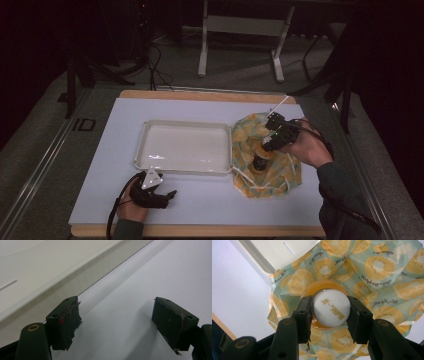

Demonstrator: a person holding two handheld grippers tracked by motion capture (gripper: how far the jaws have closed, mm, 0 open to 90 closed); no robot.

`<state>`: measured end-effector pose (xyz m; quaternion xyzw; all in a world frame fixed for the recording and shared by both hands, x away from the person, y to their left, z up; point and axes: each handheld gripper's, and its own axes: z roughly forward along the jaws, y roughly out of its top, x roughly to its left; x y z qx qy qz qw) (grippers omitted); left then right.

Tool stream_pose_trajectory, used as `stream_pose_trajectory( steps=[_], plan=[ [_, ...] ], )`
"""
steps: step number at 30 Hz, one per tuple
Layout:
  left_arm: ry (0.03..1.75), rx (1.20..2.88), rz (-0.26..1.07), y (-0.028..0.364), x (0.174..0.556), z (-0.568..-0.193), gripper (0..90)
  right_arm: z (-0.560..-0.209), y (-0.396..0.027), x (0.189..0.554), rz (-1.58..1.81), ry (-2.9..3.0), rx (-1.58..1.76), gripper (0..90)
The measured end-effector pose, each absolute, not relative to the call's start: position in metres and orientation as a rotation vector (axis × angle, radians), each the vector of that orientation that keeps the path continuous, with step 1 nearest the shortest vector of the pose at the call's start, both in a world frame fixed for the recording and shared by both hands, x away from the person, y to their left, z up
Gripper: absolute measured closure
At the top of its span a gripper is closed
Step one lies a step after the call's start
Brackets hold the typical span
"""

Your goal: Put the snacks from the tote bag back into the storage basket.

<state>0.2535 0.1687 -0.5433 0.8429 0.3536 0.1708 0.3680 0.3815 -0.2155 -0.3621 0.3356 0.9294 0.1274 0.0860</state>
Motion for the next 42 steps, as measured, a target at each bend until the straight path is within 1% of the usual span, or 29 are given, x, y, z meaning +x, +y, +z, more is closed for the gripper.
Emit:
stream_pose_trajectory(
  steps=[21, 42],
  plan=[
    [0.905, 2.173, 0.437, 0.168, 0.254, -0.543, 22.2, -0.357, -0.215, 0.383, 0.323, 2.76, 1.024, 58.8],
    [0.904, 2.173, 0.436, 0.168, 0.254, -0.543, 22.2, -0.338, -0.222, 0.384, 0.344, 2.726, 1.046, 58.9]
  ],
)
